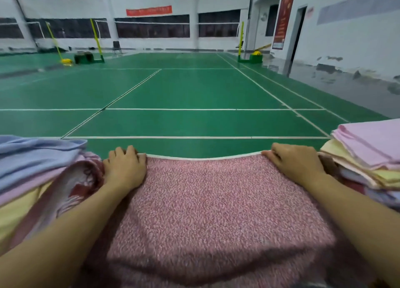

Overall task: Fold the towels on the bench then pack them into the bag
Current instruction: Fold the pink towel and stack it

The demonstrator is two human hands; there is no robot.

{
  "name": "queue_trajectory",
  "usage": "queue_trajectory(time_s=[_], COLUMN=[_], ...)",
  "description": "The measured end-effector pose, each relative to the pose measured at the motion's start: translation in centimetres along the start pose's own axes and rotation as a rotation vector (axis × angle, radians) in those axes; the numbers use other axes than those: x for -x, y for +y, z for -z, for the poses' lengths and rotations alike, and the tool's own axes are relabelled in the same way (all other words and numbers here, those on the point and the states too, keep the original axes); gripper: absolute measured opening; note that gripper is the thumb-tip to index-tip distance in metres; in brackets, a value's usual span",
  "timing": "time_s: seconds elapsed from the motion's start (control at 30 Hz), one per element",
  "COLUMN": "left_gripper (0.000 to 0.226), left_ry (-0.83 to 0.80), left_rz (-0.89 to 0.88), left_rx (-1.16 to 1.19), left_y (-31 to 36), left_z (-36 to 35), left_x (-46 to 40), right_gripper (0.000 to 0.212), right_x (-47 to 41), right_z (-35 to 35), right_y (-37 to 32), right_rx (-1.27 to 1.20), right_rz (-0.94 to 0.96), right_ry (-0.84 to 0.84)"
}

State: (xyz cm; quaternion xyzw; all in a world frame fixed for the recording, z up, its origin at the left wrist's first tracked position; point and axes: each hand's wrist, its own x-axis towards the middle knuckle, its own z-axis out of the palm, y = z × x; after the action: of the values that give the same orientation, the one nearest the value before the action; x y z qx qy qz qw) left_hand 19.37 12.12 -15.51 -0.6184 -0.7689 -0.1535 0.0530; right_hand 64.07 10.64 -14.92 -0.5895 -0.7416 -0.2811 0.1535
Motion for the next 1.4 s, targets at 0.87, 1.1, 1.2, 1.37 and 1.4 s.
queue_trajectory(time_s=[0.87,1.1,1.2,1.37,1.4], left_gripper=[0.047,0.049,0.056,0.077,0.073], left_ry=[-0.335,-1.133,-1.150,-0.949,-0.914], left_rz=[-0.431,0.450,0.564,0.563,0.538], left_rx=[0.435,1.224,1.243,1.368,1.392], left_y=[7.9,7.7,8.2,8.2,8.2], left_z=[8.2,5.1,2.9,0.1,-0.2], left_x=[18.7,24.8,26.6,28.3,28.3], right_gripper=[0.064,0.071,0.079,0.068,0.063], right_x=[-6.2,-5.8,-5.5,-5.2,-5.2], right_z=[1.2,0.9,0.8,1.1,1.2], right_y=[-15.5,-15.4,-15.5,-15.2,-15.1], right_rx=[-0.544,-0.554,-0.571,-0.569,-0.585], right_rz=[-0.086,-0.106,-0.139,-0.138,-0.134], right_ry=[-0.587,-0.521,-0.501,-0.424,-0.411])
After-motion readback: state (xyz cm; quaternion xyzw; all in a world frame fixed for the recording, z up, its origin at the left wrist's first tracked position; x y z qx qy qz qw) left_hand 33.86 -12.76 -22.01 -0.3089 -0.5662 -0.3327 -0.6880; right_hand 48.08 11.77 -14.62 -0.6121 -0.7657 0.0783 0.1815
